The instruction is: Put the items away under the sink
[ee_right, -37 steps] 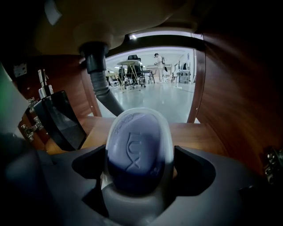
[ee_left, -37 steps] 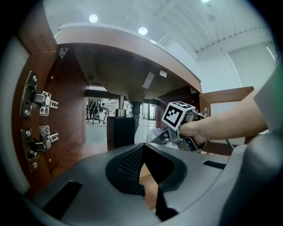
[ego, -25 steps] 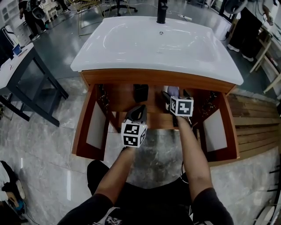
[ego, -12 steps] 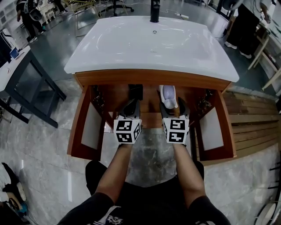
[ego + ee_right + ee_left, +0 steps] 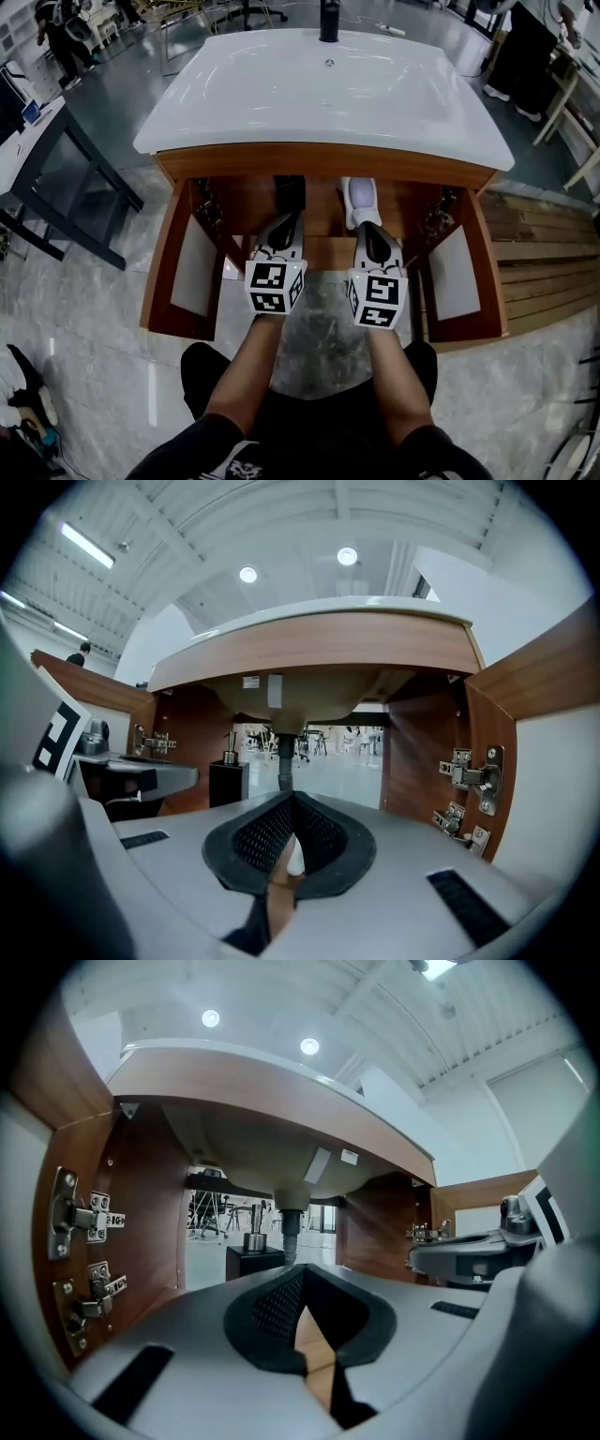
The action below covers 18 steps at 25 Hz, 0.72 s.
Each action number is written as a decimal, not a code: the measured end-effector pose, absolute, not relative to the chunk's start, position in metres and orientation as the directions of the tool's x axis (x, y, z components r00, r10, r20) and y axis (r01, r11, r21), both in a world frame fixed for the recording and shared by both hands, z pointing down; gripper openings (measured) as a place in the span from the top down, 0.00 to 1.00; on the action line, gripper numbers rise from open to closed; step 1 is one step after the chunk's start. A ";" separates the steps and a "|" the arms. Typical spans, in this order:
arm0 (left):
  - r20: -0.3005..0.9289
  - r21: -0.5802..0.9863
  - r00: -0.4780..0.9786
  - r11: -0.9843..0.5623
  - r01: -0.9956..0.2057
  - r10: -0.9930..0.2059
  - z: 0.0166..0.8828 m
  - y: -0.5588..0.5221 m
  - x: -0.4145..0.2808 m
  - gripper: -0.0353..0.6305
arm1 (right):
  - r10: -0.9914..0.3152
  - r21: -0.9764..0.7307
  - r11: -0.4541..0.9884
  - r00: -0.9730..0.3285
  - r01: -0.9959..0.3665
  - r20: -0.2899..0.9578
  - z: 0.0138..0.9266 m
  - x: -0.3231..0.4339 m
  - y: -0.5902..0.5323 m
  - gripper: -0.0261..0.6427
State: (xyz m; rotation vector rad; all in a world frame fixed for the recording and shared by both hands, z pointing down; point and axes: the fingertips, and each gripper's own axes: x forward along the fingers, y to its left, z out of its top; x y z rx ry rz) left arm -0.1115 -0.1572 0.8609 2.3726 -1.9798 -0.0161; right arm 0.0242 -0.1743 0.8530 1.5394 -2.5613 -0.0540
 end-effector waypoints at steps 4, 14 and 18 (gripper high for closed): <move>0.012 0.037 0.191 -0.191 -0.981 -0.981 0.862 -0.149 -0.104 0.95 | -0.875 0.086 0.482 -0.473 -0.872 0.105 0.859 0.021 -0.165 0.92; -0.044 0.011 0.228 -0.228 -0.973 -0.973 0.814 -0.141 -0.090 0.95 | -0.878 0.073 0.478 -0.473 -0.875 0.073 0.822 0.018 -0.166 0.92; -0.096 -0.008 0.285 -0.286 -0.958 -0.954 0.770 -0.135 -0.082 0.95 | -0.870 0.086 0.493 -0.486 -0.866 0.086 0.779 0.010 -0.162 0.92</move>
